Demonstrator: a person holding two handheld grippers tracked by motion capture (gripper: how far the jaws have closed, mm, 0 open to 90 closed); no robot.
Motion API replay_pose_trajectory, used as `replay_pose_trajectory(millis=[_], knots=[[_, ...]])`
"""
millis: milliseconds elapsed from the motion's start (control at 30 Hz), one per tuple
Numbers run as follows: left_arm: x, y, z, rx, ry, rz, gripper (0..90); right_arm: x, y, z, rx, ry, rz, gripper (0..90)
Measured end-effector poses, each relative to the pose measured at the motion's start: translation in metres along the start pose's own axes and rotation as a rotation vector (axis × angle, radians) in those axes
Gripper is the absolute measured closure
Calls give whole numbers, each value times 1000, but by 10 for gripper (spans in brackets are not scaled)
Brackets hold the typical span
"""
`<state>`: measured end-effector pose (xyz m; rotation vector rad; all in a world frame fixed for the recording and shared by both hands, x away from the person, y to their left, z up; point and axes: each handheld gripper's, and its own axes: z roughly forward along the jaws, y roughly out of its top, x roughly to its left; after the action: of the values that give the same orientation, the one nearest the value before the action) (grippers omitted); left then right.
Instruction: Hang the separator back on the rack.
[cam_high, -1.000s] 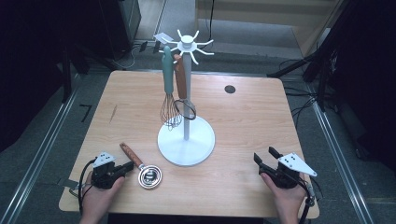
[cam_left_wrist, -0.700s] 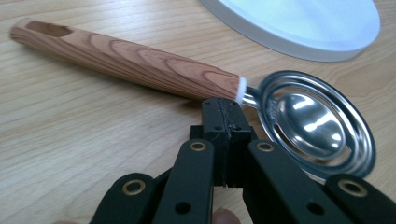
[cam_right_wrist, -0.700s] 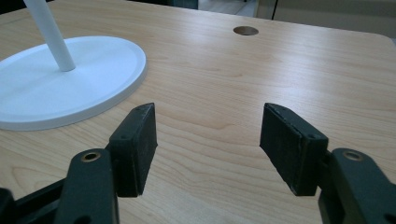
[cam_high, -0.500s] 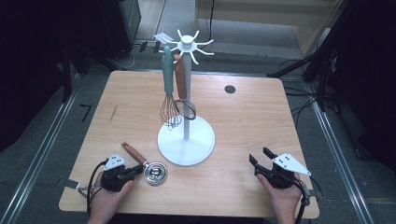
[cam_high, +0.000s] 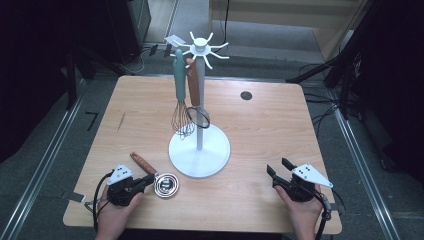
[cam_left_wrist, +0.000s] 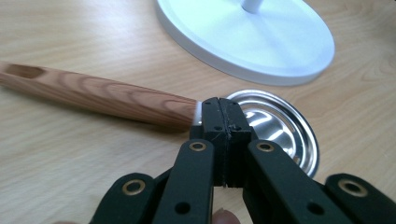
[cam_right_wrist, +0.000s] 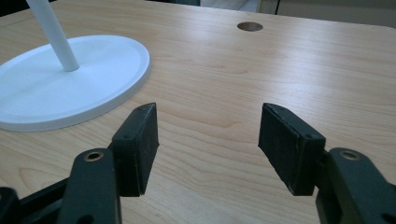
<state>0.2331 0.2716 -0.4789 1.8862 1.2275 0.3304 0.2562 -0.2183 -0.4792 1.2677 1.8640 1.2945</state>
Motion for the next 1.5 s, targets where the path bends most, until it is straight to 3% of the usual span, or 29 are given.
replay_pose_trajectory(millis=[100, 333, 467, 567, 767, 1033, 1500], knots=[[-3, 0, 6, 31, 9, 4, 900, 2, 0, 1, 3, 10, -2, 386], [6, 1, 2, 12, 49, -31, 900, 2, -1, 1, 7, 10, 0, 386], [5, 1, 5, 21, 41, -31, 900, 2, -1, 1, 8, 12, 0, 386], [2, 0, 6, 31, 25, -27, 791, 3, -1, 1, 9, 17, -5, 386], [-2, -2, 6, 38, -5, -24, 716, 2, -1, 2, 12, 19, 2, 386], [-7, -2, 14, 73, -3, -29, 795, 3, -1, 2, 14, 21, -2, 386], [-32, -2, 26, 78, -12, -26, 808, 16, 2, 2, 5, 58, -20, 385]])
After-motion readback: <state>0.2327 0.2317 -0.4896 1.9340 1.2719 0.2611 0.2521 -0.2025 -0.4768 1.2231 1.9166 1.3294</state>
